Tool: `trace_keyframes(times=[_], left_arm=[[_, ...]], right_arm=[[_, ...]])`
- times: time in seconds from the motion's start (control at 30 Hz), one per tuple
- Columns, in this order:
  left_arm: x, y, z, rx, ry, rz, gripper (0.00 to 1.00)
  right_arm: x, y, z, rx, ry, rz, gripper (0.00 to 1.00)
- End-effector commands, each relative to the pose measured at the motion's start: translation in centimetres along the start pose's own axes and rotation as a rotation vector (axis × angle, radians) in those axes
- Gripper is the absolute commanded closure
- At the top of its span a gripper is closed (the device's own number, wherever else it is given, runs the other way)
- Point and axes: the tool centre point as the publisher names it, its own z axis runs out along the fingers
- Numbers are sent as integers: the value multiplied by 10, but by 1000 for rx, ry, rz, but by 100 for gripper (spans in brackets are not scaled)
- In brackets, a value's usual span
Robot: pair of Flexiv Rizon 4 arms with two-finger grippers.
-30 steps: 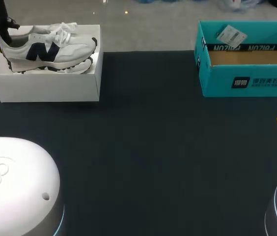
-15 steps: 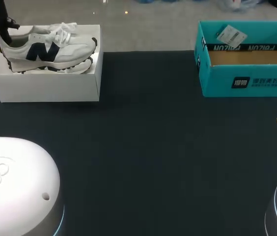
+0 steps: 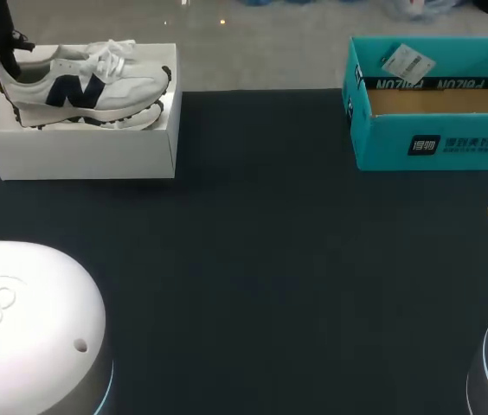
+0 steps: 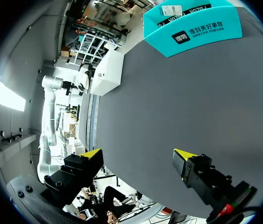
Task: Take the shoe out of the shoebox, open the shoe tongue, remove and reinsert the insole, then place the shoe into the shoebox
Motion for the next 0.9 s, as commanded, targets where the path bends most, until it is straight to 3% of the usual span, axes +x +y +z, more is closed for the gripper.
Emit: trace_keyframes(times=[0.03,0.33,0.53,0.9], left_arm=[[0,-2,-1,-5,1,-1,100],[0,-2,-1,-5,1,-1,100],[-37,-16,-15,50,24,14,100],[-97,-63,-24,35,46,48,100]], right_arm=[[0,-2,0,-2,-2,0,0],[0,-2,0,-2,-2,0,0],[0,-2,0,-2,-2,0,0],[0,-2,0,-2,-2,0,0]])
